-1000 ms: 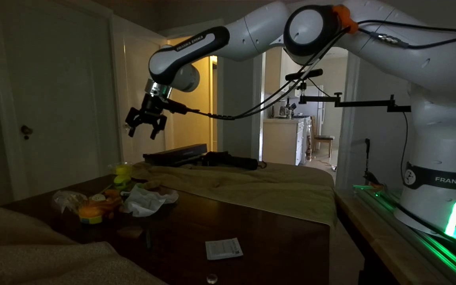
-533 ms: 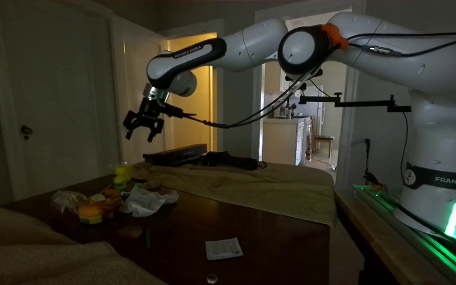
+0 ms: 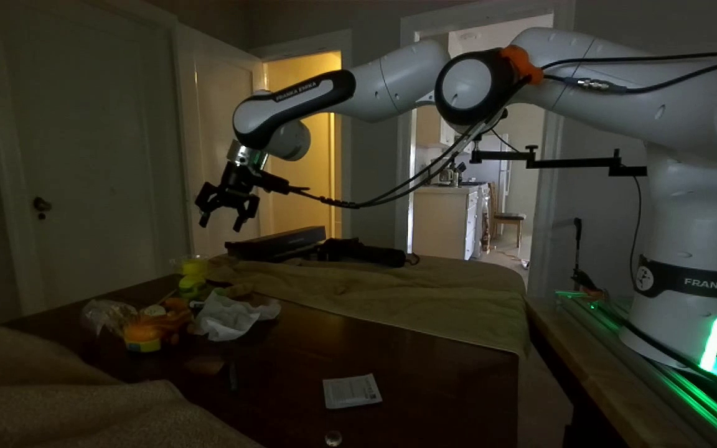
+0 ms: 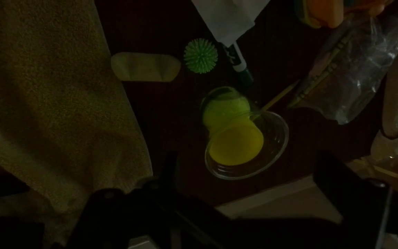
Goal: Take the yellow bowl out of the clear cup.
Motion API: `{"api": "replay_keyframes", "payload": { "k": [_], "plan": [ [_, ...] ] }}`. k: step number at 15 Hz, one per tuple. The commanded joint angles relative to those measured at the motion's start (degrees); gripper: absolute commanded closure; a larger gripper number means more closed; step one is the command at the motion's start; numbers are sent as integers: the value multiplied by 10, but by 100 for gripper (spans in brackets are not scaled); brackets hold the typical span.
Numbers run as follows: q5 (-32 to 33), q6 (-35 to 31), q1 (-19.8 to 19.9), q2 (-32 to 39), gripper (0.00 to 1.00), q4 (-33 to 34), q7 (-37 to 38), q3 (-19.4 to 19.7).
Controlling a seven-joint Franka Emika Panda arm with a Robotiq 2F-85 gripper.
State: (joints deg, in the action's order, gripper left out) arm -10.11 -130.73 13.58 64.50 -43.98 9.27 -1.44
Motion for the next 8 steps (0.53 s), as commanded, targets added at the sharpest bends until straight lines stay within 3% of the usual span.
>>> {"api": "replay_keyframes", "payload": {
  "k": [1,8],
  "plan": [
    [-31,-16,14,65,0,84,-30,-31],
    [-20,-80,14,122,0,139,-108,-72]
  ]
}}
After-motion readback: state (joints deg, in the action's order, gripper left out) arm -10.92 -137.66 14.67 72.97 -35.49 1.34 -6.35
